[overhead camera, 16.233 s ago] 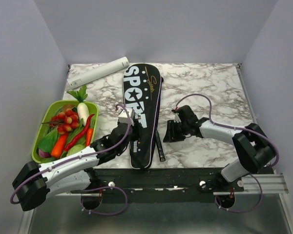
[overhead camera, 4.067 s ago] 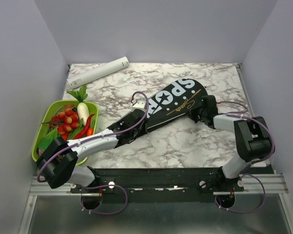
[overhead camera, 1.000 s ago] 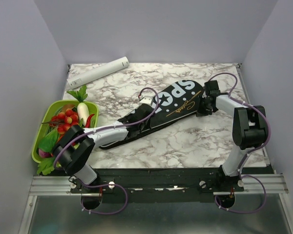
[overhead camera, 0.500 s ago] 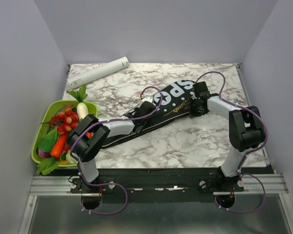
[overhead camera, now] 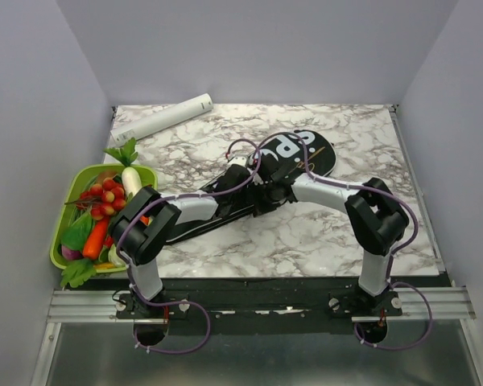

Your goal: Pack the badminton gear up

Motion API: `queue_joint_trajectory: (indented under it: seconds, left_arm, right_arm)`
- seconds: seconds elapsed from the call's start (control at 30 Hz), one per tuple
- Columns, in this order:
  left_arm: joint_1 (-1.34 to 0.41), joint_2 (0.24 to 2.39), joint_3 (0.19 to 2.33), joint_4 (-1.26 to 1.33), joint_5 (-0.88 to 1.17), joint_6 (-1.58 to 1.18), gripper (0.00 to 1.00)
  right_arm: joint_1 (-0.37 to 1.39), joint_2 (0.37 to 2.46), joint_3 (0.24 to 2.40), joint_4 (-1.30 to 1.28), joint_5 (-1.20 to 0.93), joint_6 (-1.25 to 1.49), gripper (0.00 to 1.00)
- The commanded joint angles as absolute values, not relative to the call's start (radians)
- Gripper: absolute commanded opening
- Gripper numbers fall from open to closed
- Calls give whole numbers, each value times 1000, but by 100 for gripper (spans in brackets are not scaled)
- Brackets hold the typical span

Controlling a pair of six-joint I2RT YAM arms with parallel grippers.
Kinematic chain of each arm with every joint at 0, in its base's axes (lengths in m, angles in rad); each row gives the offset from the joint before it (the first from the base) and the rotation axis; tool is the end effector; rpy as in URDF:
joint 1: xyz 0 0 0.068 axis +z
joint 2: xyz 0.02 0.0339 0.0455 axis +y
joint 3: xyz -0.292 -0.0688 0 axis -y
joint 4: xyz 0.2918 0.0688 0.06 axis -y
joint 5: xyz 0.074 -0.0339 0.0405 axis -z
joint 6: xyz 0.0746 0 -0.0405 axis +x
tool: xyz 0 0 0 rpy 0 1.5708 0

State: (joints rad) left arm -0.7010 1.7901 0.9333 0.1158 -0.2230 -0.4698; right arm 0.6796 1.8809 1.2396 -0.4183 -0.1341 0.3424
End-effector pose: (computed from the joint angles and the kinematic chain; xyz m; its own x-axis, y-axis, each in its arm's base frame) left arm 0.3379 -0.2636 0.1182 -0.6883 0.0032 -0.7254 0.2161 0.9555 -0.2009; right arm 0.3447 0.2913 0.1361 -0.8652 -0.2713 -0.4217 -0.4068 0.8714 0.2741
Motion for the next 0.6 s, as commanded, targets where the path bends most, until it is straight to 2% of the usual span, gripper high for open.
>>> queue_joint_trajectory:
  seconds: [0.0, 0.2, 0.27, 0.3, 0.33, 0.4, 0.57]
  left_arm:
    - [-698, 1813, 876, 67, -133, -465, 18]
    - [-695, 1802, 861, 84, -114, -466, 18]
    - [-695, 1799, 856, 90, -106, -468, 18]
    - [-695, 1795, 851, 94, -104, -468, 18]
    - [-695, 1793, 850, 98, -101, -466, 18]
    - [-693, 1793, 845, 100, -98, -468, 18]
    - [-693, 1792, 845, 106, -86, -466, 18]
  right_arm:
    - [707, 1899, 1249, -377, -266, 416, 1]
    - [700, 1821, 1201, -443, -86, 436, 1]
    - [681, 1769, 1169, -456, -40, 466, 8]
    - [642, 1744, 1125, -457, -11, 474, 22]
    - [617, 1721, 1102, -456, -6, 480, 27]
    - [527, 1657, 1042, -450, -14, 477, 35]
    - [423, 1623, 1052, -518, 41, 384, 47]
